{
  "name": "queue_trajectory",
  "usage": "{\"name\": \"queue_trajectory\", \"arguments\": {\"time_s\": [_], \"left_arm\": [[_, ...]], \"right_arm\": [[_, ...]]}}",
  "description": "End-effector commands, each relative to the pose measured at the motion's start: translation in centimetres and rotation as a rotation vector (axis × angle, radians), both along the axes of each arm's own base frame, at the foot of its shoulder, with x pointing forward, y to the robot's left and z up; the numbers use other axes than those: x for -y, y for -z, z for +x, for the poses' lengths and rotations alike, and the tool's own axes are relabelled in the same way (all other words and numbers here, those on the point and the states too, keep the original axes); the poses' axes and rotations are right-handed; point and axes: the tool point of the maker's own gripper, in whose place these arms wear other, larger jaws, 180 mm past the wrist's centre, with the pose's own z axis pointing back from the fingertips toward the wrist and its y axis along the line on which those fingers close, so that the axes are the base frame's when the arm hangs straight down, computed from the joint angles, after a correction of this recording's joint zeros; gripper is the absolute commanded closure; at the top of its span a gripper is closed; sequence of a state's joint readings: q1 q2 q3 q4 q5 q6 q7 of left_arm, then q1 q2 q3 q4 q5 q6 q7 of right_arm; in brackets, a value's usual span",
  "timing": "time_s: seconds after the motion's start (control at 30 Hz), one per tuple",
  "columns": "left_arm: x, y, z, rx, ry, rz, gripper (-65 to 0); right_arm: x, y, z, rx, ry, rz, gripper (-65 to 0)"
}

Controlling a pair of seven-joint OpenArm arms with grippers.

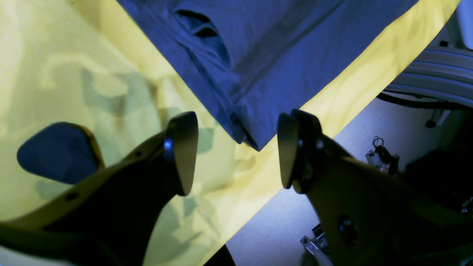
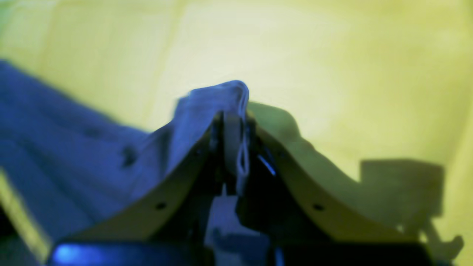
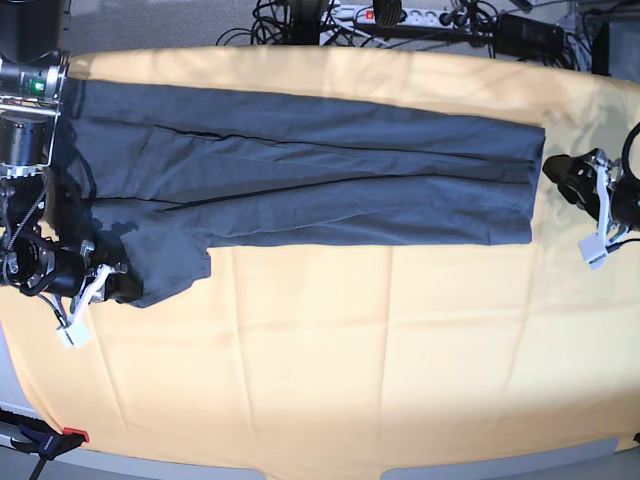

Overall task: Fold the T-shirt properly
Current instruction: 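Move the right gripper to the shirt's sleeve end and grasp it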

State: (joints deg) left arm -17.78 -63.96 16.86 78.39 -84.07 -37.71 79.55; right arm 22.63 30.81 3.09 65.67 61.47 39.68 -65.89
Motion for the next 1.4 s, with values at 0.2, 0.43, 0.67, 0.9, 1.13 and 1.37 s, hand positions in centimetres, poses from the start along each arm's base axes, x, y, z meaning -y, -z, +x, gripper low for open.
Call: {"name": "queue_trajectory", "arguments": {"time_s": [0.2, 0.43, 0.67, 0.9, 1.13, 1.37], "left_arm": [[-0.7, -1.4, 0.6, 0.031, -0.009, 0.012, -34.5], [-0.8, -1.4, 0.6, 0.030, -0.008, 0.013, -34.5], [-0.8, -1.4, 0.6, 0.031, -0.008, 0.013, -34.5], [-0.8, -1.4, 0.6, 0.031, -0.008, 0.013, -34.5], [-0.8, -1.4, 0.6, 0.031, -0.008, 0.013, -34.5], [-1.0, -2.2, 1.2, 0.063, -0.013, 0.011, -34.5]], "right_arm": [[-2.6, -5.5, -4.6, 0.053, -0.233, 0.059, 0.0], [-3.5, -6.7, -10.3, 0.087, -0.411, -0.104, 0.0], [-2.9, -4.4, -15.3, -0.025, -0.491, -0.180, 0.0], [-1.7, -2.9, -17.7, -0.115, -0.507, -0.207, 0.0], [-1.7, -1.7, -19.5, -0.171, -0.512, -0.192, 0.0], [0.1, -0.9, -18.9, -0.178, -0.493, -0.307, -33.1]]}}
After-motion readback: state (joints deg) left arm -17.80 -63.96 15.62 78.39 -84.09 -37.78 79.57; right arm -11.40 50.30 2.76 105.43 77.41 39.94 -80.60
